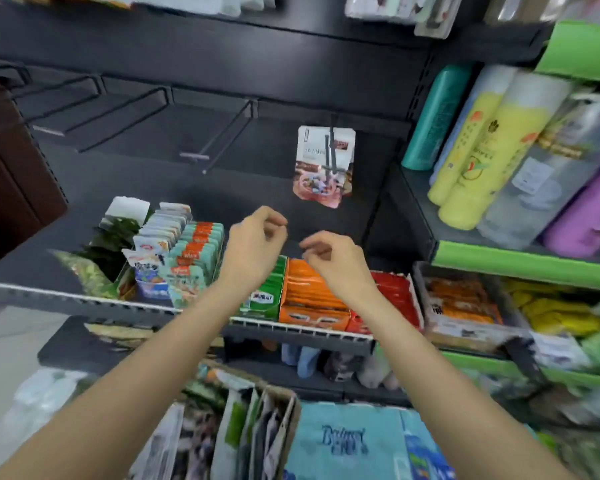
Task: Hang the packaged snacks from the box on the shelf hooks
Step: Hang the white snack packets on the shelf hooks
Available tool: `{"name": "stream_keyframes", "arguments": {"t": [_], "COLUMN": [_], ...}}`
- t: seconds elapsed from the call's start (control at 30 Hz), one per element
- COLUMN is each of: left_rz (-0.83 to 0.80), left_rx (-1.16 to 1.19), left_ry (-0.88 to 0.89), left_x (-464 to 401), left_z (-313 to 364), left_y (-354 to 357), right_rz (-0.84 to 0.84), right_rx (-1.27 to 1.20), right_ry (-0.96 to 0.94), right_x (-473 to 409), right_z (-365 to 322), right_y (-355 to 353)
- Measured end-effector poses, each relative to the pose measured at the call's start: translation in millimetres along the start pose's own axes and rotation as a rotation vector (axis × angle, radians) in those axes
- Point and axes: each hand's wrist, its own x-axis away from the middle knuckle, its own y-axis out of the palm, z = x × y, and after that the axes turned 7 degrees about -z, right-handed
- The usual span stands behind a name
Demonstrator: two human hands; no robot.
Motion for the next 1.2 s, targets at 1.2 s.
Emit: {"name": "stream_keyframes", "arguments": {"t": [1.2], "left_rz": [-0.342], "left_rx": [-0.083], "left_ry": [0.072], "left_x": [188.6], "left_z": [-79.4], "left_y": [-89.9], "right_rz": [-0.025], "right_rx": [0.061], "right_ry": [0.255], "right_x": [164.7], "right_z": [-17.0], "right_y": [104.7]}}
